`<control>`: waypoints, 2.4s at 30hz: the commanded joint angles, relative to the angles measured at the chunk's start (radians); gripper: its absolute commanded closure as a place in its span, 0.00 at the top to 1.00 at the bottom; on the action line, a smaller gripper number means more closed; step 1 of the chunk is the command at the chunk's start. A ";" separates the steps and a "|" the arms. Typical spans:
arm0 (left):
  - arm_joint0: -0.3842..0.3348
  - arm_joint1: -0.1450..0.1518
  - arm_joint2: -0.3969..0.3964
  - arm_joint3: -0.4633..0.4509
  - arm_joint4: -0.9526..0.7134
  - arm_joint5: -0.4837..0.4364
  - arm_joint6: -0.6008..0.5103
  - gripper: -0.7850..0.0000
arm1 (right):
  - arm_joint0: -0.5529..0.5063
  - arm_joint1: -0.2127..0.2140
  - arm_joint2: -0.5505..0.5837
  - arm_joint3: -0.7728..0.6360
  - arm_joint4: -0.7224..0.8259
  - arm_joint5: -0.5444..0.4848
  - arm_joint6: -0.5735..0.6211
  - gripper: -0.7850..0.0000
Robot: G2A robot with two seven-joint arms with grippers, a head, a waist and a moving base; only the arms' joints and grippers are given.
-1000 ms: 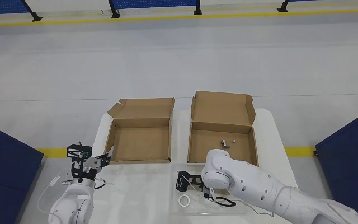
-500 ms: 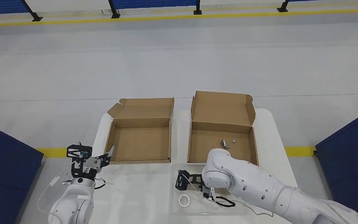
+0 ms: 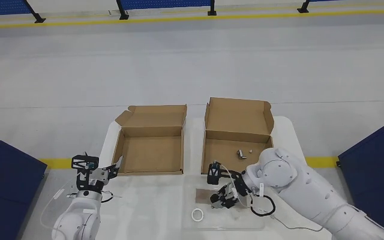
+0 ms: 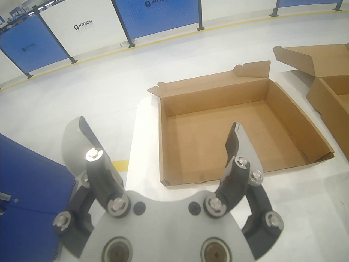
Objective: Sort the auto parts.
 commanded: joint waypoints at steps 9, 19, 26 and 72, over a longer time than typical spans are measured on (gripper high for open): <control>0.000 0.000 0.000 0.000 0.000 0.000 0.000 1.00 | 0.001 0.002 -0.003 0.000 0.012 0.000 -0.001 0.00; 0.000 0.000 0.000 0.000 0.000 0.000 0.000 1.00 | -0.033 0.056 0.037 0.007 0.472 -0.090 -0.090 0.00; 0.000 0.000 0.000 0.000 0.000 0.000 0.000 1.00 | -0.023 0.115 0.011 -0.045 0.669 -0.118 -0.118 0.00; 0.000 0.000 0.000 0.000 0.000 0.000 0.000 1.00 | -0.230 -0.066 0.409 -0.173 1.539 0.258 0.258 0.00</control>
